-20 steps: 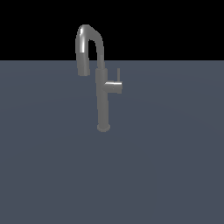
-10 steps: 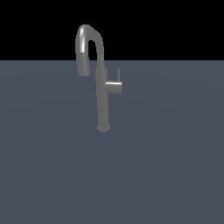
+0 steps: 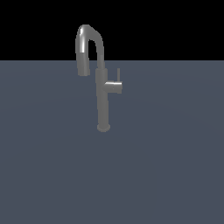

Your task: Turn on the faucet by rotating a designated handle.

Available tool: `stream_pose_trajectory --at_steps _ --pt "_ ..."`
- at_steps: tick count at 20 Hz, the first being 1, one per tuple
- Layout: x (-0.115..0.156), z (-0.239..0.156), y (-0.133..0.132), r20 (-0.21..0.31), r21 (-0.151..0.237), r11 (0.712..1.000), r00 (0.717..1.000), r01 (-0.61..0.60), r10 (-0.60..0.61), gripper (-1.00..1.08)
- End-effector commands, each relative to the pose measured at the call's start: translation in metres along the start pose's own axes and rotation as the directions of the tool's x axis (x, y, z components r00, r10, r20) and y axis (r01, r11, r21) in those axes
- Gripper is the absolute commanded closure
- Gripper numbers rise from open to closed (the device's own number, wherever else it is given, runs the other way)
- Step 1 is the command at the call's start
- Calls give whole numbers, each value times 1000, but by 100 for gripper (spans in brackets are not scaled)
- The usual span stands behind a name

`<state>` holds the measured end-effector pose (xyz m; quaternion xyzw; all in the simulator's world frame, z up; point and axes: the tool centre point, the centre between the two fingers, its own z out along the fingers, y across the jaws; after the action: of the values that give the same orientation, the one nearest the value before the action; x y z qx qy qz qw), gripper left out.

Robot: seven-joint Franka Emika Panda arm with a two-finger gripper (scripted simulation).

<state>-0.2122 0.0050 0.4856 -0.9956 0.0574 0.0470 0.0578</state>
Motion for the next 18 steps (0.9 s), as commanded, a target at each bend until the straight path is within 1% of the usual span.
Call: stream_pose_trajectory --at_steps 1,6,10,14,18 --pt "13 1 -3 36 37 998 999 -41 39 108" --pt "41 5 -7 120 116 984 985 -135 121 108" --pt "64 10 -8 194 174 961 964 -217 182 108" --pt "88 16 -9 274 227 926 932 -303 238 108" --pt "112 24 -8 357 273 878 889 -392 286 108"
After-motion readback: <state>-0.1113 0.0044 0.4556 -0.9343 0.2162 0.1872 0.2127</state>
